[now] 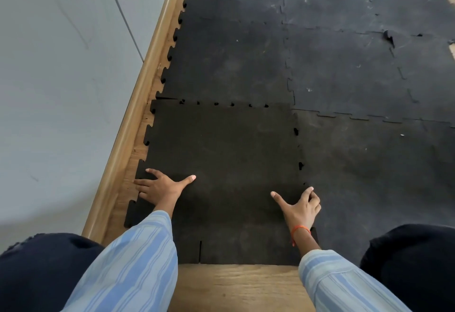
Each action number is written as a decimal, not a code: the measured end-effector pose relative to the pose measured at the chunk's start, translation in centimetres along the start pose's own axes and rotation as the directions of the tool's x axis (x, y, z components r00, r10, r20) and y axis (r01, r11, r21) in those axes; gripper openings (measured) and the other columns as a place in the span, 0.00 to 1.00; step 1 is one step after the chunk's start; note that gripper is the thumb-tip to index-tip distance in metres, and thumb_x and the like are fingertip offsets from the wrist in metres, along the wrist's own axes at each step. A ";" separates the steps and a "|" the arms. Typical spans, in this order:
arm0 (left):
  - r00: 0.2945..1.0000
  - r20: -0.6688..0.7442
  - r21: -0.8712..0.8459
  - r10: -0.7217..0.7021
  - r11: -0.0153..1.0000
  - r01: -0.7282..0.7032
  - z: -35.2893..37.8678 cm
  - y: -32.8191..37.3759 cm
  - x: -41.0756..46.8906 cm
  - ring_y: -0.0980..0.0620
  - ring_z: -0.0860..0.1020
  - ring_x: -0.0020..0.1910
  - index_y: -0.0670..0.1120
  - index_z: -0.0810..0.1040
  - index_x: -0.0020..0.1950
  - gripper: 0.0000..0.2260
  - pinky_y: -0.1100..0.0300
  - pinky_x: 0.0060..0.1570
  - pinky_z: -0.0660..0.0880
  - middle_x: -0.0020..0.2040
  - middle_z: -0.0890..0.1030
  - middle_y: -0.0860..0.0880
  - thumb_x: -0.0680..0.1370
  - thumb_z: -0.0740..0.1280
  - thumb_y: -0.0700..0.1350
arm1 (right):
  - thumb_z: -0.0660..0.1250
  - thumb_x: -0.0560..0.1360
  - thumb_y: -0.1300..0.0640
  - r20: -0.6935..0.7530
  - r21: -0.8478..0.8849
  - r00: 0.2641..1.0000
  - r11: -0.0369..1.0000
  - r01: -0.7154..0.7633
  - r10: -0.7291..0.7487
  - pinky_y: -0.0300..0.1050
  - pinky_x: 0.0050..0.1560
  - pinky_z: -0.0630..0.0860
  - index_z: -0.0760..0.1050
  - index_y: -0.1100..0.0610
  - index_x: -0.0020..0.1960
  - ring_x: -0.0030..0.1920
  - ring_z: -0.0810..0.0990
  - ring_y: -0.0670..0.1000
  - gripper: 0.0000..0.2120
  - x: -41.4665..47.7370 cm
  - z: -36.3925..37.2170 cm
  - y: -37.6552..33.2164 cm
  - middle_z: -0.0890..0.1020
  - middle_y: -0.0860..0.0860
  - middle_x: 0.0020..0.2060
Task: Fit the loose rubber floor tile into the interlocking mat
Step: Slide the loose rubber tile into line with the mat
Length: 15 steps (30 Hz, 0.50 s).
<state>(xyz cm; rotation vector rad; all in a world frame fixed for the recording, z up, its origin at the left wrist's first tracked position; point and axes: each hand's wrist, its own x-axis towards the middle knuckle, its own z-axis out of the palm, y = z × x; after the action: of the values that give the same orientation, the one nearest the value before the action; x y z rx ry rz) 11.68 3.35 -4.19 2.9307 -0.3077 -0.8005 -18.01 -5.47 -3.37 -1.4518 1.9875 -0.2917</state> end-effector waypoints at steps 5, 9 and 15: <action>1.000 0.015 0.015 -0.002 1.000 0.002 0.0 0.1 0.4 0.32 0.48 0.76 0.44 0.44 0.79 0.61 0.40 0.73 0.51 0.77 0.46 0.32 0.60 0.71 0.73 | 0.73 0.65 0.36 -0.008 -0.020 1.000 1.000 -0.019 0.019 0.53 0.73 0.58 0.48 0.62 0.77 0.72 0.55 0.60 0.55 -0.7 0.3 0.6 0.58 0.60 0.73; 1.000 0.015 0.017 -0.008 1.000 0.008 0.0 0.3 0.7 0.31 0.48 0.76 0.44 0.45 0.79 0.61 0.40 0.73 0.52 0.77 0.46 0.31 0.59 0.73 0.71 | 0.73 0.64 0.36 -0.008 -0.029 1.000 1.000 -0.010 0.009 0.54 0.73 0.59 0.48 0.62 0.77 0.72 0.55 0.60 0.56 -0.7 0.4 0.8 0.59 0.59 0.73; 0.999 0.036 -0.025 -0.020 0.999 0.020 0.1 0.6 0.9 0.32 0.47 0.76 0.46 0.44 0.79 0.60 0.40 0.73 0.53 0.77 0.44 0.32 0.60 0.75 0.69 | 0.72 0.64 0.34 -0.022 -0.069 1.000 0.997 -0.021 0.020 0.52 0.73 0.59 0.50 0.63 0.76 0.70 0.58 0.61 0.55 -1.0 0.1 0.7 0.60 0.61 0.71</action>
<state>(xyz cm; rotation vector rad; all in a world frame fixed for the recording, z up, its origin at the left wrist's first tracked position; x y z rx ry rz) 12.31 2.61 -4.60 2.9032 -0.2691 -0.8532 -18.34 -4.26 -3.44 -1.4763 2.0466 -0.2321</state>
